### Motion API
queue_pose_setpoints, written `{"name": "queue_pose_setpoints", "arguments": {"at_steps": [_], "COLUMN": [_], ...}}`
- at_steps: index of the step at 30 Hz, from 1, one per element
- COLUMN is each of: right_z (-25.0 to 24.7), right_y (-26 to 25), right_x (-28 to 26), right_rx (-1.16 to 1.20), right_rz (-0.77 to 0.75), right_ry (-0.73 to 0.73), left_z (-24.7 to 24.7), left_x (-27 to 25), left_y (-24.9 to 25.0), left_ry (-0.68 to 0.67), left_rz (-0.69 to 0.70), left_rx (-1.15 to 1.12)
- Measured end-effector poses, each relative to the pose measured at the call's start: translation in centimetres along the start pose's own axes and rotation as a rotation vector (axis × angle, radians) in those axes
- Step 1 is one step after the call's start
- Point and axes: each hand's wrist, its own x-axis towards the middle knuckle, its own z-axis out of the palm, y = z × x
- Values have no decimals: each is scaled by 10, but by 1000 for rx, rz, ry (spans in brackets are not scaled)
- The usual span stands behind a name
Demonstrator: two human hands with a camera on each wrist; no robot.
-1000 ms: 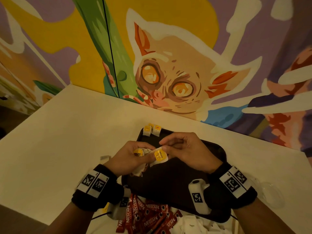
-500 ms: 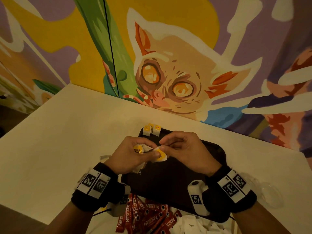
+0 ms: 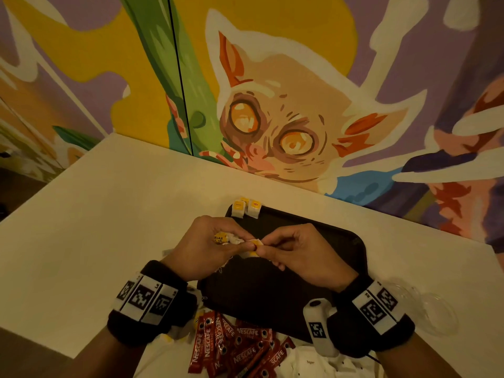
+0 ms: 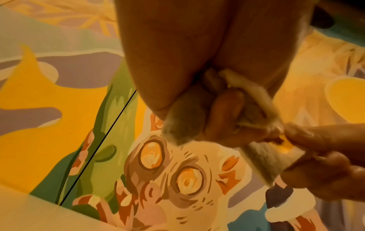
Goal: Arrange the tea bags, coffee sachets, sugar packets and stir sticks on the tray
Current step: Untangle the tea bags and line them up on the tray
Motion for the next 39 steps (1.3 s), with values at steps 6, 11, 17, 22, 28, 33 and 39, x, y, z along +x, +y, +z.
{"name": "queue_pose_setpoints", "arguments": {"at_steps": [6, 11, 17, 22, 28, 33, 39], "right_z": [-7, -13, -16, -13, -12, -7, 4], "right_y": [-2, -3, -8, -15, -22, -22, -18], "right_x": [-4, -7, -12, -16, -10, 3, 11], "right_rx": [-178, -153, -12, 75, 44, 93, 125], "right_rz": [51, 35, -40, -153, -256, -301, -307], "right_ry": [-40, 19, 98, 169, 269, 302, 256], "left_z": [-2, -3, -2, 0, 3, 4, 2], "left_x": [-1, -1, -1, -3, -3, -4, -1], "left_y": [-1, -4, -8, -9, 1, 9, 17], "left_ry": [-57, -73, -70, -52, -70, -25, 110], "left_rz": [1, 12, -44, -62, 69, 192, 297], "left_rx": [150, 258, 256, 231, 138, 27, -123]}}
